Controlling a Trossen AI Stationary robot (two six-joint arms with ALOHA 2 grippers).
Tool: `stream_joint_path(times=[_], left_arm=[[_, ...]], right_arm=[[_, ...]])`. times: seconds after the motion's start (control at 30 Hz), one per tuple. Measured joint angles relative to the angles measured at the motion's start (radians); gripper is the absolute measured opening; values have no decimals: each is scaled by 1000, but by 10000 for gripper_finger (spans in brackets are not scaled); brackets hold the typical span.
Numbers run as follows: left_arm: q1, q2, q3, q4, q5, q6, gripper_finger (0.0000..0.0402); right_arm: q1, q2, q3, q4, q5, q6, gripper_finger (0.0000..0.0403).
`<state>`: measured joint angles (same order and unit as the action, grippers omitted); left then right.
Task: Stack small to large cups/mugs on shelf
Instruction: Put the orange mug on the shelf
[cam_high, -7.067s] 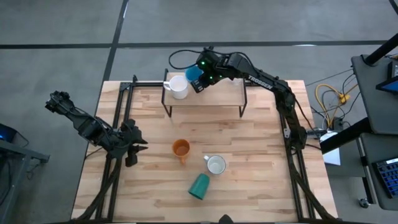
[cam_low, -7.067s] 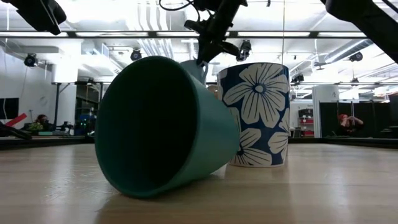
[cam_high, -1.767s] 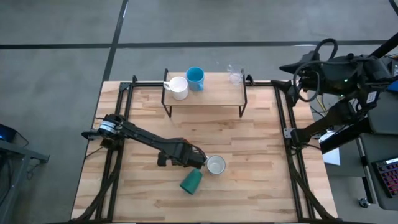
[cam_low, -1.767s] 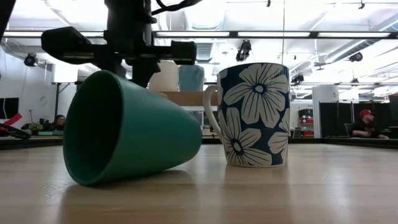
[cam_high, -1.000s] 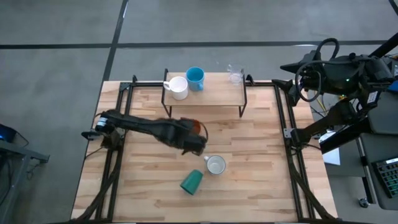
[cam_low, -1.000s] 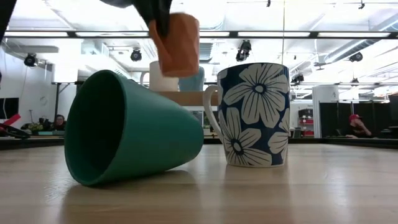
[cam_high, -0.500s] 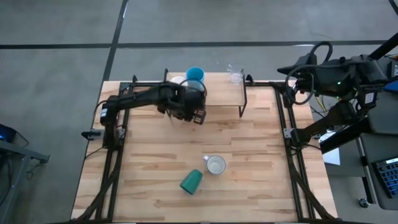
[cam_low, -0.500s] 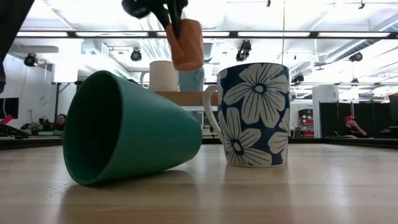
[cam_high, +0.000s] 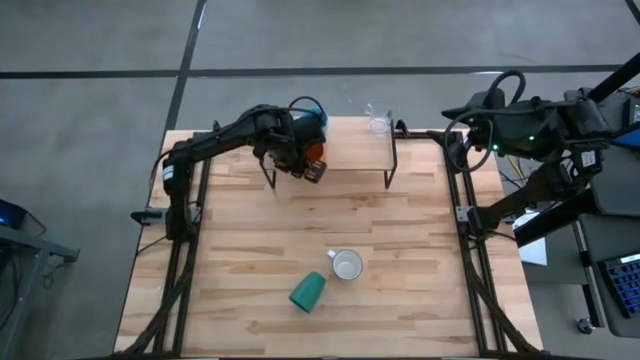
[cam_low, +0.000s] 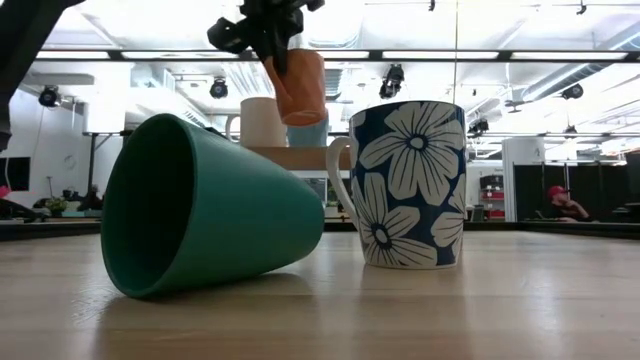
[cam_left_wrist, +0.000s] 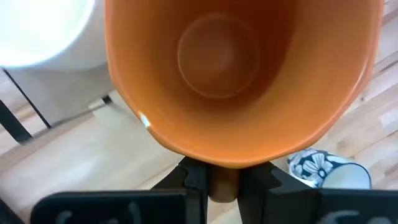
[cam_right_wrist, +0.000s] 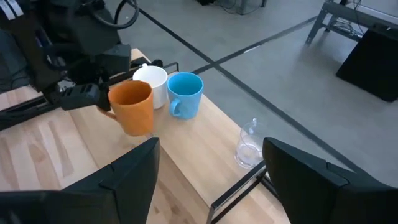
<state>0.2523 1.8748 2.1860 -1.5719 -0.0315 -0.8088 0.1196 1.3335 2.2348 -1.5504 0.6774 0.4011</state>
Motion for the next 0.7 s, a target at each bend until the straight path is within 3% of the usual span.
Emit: stream_joint_path(times=[0.43, 0.7], left_arm=[[83, 4, -22, 1, 41, 209, 29], [94, 5, -37, 1, -3, 252, 29]], right_arm=[[0, 3, 0, 21, 5, 0, 275], [0, 3, 0, 22, 5, 9, 274]])
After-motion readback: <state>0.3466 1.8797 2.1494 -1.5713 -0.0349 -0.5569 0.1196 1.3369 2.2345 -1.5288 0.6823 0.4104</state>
